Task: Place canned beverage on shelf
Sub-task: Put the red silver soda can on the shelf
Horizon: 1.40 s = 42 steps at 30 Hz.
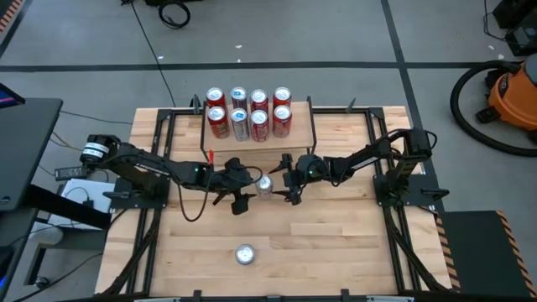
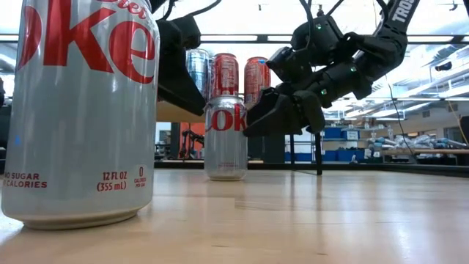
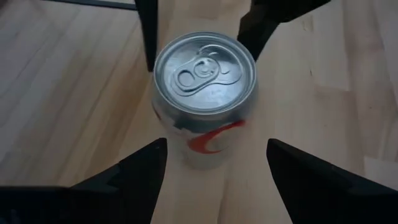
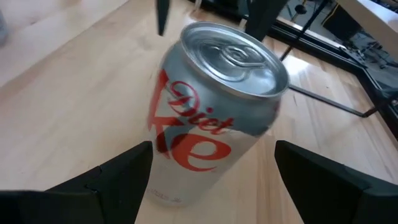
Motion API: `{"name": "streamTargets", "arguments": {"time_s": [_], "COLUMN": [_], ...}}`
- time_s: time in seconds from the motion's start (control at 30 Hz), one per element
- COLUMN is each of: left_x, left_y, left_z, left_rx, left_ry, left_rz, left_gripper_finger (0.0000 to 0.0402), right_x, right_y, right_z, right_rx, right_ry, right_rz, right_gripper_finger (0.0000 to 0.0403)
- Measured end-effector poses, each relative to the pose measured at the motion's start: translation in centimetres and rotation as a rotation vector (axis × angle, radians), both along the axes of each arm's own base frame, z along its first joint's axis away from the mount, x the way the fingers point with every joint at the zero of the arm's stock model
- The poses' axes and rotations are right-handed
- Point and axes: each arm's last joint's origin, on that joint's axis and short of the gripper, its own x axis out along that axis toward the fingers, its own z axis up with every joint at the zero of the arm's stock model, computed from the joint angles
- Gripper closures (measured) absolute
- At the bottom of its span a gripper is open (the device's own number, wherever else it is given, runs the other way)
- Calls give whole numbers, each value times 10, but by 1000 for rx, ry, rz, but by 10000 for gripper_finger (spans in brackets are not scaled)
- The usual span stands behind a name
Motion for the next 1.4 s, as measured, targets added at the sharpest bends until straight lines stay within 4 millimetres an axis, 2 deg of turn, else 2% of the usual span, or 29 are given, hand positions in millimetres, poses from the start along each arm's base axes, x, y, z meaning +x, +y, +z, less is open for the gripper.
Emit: {"name": "streamTargets", "arguments": {"time_s": [0.37, 0.57, 0.73, 1.03, 1.27, 1.4], "left_x": [-3, -1, 4, 5, -2, -2], "left_y": [-1, 0, 2, -9, -13, -9], "left_z": [-2, 2, -5, -4, -7, -7], "left_rx": [-27, -23, 21, -138, -117, -57], "left_ry": [33, 26, 23, 14, 84, 83], "left_rz": [-3, -3, 50, -67, -68, -15], "left_gripper_finger": [116, 116, 116, 116, 116, 116], "right_x": [-3, -3, -2, -3, -6, -7], "right_y": [2, 0, -1, -8, -6, 0], "right_z": [-2, 14, 10, 10, 7, 9], "right_rx": [-4, -6, -19, -42, -58, -42], "right_ry": [55, 54, 64, 68, 120, 128], "right_rz": [-3, -8, -37, -183, -170, -81], "right_gripper_finger": [54, 54, 54, 54, 54, 54]}}
